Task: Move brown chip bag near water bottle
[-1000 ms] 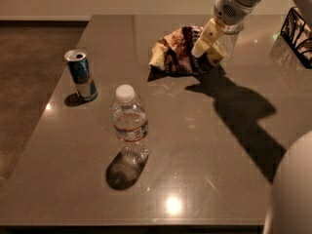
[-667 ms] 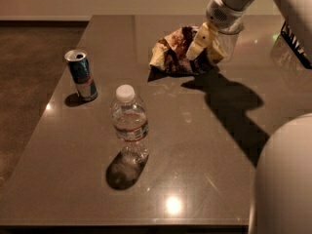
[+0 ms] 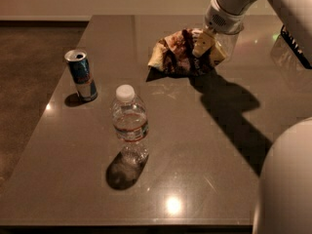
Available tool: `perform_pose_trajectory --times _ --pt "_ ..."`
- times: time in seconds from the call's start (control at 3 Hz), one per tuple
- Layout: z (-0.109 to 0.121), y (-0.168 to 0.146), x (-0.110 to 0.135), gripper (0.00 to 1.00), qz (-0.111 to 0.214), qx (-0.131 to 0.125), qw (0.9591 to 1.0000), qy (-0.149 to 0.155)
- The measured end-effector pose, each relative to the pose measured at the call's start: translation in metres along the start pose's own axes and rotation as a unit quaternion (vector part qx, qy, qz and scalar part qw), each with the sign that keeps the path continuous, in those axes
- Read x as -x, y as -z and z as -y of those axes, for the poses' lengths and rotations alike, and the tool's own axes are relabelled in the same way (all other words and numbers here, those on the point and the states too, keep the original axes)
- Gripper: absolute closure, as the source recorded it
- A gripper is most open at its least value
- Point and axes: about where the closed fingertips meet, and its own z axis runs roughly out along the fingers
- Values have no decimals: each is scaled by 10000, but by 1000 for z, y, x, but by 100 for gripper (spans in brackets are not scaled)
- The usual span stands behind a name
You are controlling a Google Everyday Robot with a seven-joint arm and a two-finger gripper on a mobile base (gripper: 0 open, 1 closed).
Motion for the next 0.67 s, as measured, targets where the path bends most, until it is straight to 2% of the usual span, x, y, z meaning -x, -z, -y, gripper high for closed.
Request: perform_pose_trajectory --times 0.33,0.67 --pt "-19 14 -6 72 -38 -31 9996 296" --pt "-54 36 -7 95 39 22 9969 785"
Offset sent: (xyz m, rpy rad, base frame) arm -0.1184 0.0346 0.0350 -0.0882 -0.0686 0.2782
